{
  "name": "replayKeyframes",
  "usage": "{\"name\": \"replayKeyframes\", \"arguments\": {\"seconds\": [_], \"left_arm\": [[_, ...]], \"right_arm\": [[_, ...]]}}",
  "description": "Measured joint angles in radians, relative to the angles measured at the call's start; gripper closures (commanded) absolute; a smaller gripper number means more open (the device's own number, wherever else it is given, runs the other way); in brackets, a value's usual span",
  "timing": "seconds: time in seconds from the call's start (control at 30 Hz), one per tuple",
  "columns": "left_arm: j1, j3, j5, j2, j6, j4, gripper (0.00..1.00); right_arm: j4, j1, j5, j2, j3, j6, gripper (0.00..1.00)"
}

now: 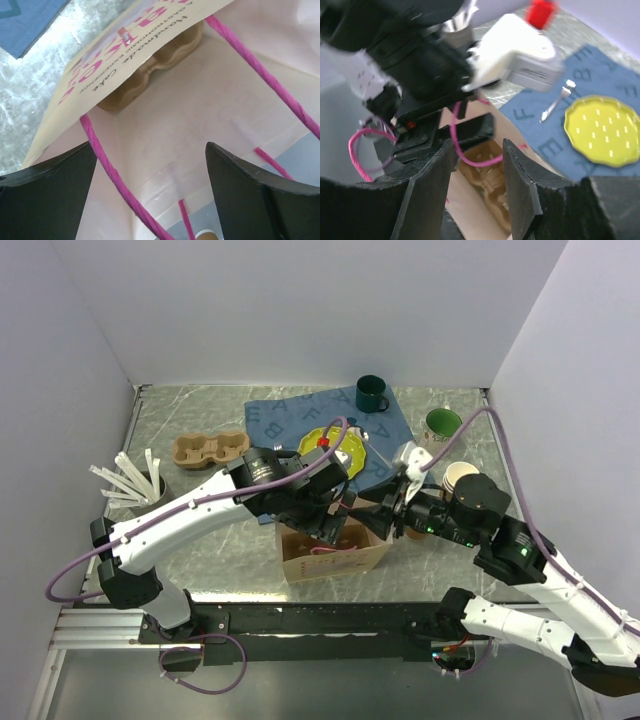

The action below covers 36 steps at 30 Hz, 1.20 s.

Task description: Pack the takeout coffee

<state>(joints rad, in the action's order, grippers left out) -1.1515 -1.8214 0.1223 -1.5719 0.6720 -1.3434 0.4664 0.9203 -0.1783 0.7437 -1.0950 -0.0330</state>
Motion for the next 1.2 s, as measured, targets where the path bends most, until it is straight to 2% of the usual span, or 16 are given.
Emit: {"name": "replayKeyframes", "arguments": {"seconds": [0.17,0.3,0.37,0.4,0.47,0.5,0.67,0.83,1.0,1.2], "left_arm": [[0.020,0.000,0.011,0.000,-0.005,-0.017,0.06],[0.030,0.000,0.011,0.000,-0.007,-0.013,0.06],[0.033,0.000,0.010,0.000,-0.008,-0.010,0.06],[0.035,0.000,0.010,0.000,-0.008,-0.010,0.06],[0.038,0.000,0.011,0.000,-0.010,-0.008,0.06],[0.040,0.002,0.017,0.000,-0.011,-0.007,0.06],[0.055,0.004,0.021,0.000,-0.015,0.006,0.05],[0.066,0.069,0.025,0.025,-0.023,0.049,0.05],[0.051,0.124,-0.018,0.064,-0.080,0.015,0.06],[0.050,0.121,-0.029,0.075,-0.107,0.014,0.05]], "right_arm": [[-0.044,0.000,-0.072,-0.012,0.064,0.101,0.51],[-0.046,0.000,-0.093,-0.006,0.087,0.158,0.60],[-0.056,0.000,-0.095,0.008,0.087,0.177,0.68],[-0.063,0.000,-0.093,0.014,0.088,0.185,0.78],[-0.076,0.000,-0.079,0.023,0.089,0.196,0.90],[-0.079,0.000,-0.077,0.025,0.090,0.197,1.00],[-0.084,0.001,-0.034,0.032,0.087,0.206,1.00],[-0.066,0.009,0.020,0.055,0.079,0.180,1.00],[-0.061,0.000,0.168,0.076,0.074,0.157,1.00],[-0.061,-0.002,0.226,0.071,0.074,0.141,1.00]]}}
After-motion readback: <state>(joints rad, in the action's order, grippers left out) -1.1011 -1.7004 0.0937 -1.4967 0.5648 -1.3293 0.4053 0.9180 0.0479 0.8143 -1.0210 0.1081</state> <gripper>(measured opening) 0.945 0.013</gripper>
